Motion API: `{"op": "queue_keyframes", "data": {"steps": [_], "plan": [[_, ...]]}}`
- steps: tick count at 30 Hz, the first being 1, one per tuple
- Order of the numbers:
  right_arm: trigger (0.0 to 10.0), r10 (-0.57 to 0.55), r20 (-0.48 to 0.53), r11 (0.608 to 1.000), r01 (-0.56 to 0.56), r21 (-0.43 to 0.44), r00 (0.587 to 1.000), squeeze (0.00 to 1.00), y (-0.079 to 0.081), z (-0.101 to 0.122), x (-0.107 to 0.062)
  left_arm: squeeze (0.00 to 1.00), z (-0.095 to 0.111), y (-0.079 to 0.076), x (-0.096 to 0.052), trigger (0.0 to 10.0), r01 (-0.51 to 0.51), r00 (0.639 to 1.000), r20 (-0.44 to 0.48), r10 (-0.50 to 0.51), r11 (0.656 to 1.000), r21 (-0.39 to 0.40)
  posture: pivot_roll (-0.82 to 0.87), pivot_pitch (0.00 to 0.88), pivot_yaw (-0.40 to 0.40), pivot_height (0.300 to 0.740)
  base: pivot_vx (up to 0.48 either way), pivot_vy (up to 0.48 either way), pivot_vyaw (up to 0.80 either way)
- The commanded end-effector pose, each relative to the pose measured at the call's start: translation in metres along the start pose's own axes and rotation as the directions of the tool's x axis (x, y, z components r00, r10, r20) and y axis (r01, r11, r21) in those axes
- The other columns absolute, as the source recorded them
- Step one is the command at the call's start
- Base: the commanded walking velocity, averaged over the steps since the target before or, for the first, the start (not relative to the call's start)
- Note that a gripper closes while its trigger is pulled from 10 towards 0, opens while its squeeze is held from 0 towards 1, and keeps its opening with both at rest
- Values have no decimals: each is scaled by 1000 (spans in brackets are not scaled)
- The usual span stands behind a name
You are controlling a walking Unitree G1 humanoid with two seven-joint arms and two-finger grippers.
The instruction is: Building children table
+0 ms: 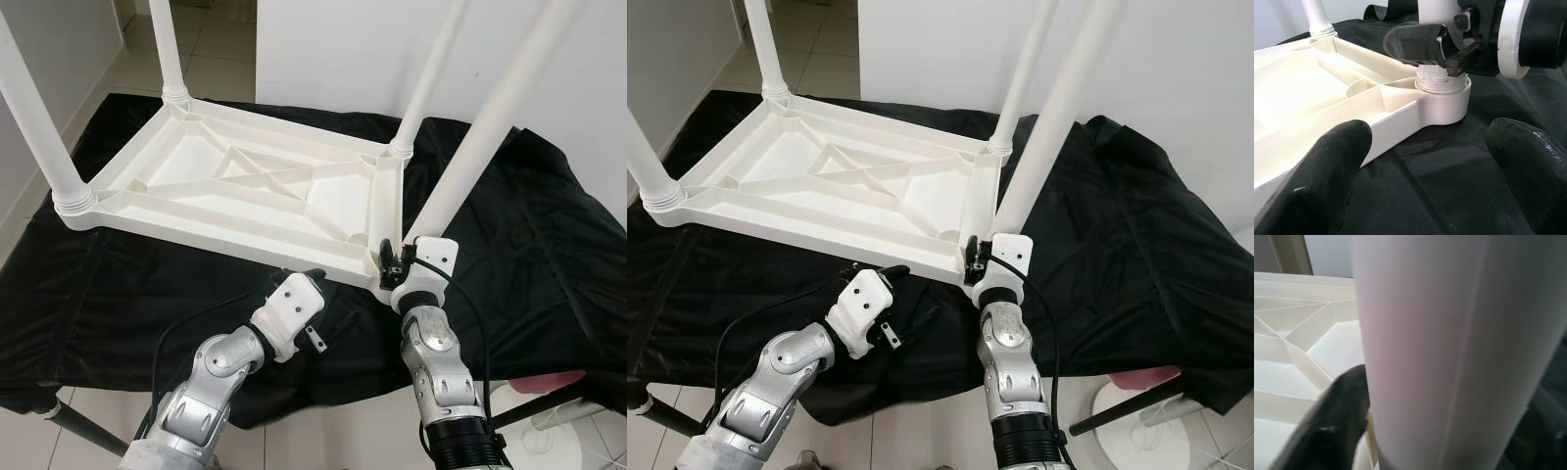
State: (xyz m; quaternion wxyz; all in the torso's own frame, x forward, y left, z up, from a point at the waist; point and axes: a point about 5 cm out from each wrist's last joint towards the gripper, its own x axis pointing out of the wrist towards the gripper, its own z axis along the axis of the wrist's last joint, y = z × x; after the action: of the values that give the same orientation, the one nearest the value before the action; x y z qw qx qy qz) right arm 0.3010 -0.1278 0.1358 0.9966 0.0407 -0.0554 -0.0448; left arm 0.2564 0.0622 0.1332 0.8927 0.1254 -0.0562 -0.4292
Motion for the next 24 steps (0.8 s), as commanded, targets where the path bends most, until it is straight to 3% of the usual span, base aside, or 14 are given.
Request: {"op": "queue_keyframes", "data": {"steps": [1,12,13,15,16,24], "plan": [[10000,5,-18,1000,-4,9,1000,1000,1,-5,-5,0,-1,-1,1,10000,-44,999,-5,44,999,-5,29,68,-113,740,0,0,0],[10000,72,17,997,-73,38,997,1000,-12,-1,-7,0,0,-1,0,10000,-53,999,-7,53,999,-10,35,88,-111,740,0,0,0],[10000,117,20,992,-118,43,993,635,-16,-2,-9,0,1,2,-1,10000,-61,998,-5,60,998,-9,36,96,-111,740,0,0,0],[10000,128,21,991,-129,44,992,635,-18,-3,-9,0,1,2,-1,10000,-62,998,-5,62,998,-9,36,96,-111,740,0,0,0],[10000,152,19,987,-152,42,988,0,-20,-4,-11,0,1,3,-1,10000,-65,998,-6,65,998,-8,37,96,-112,740,0,0,0],[10000,262,-2,965,-262,16,965,0,-31,-13,-18,0,-1,5,0,10000,-77,997,-10,77,997,-3,53,59,-112,740,0,0,0]]}}
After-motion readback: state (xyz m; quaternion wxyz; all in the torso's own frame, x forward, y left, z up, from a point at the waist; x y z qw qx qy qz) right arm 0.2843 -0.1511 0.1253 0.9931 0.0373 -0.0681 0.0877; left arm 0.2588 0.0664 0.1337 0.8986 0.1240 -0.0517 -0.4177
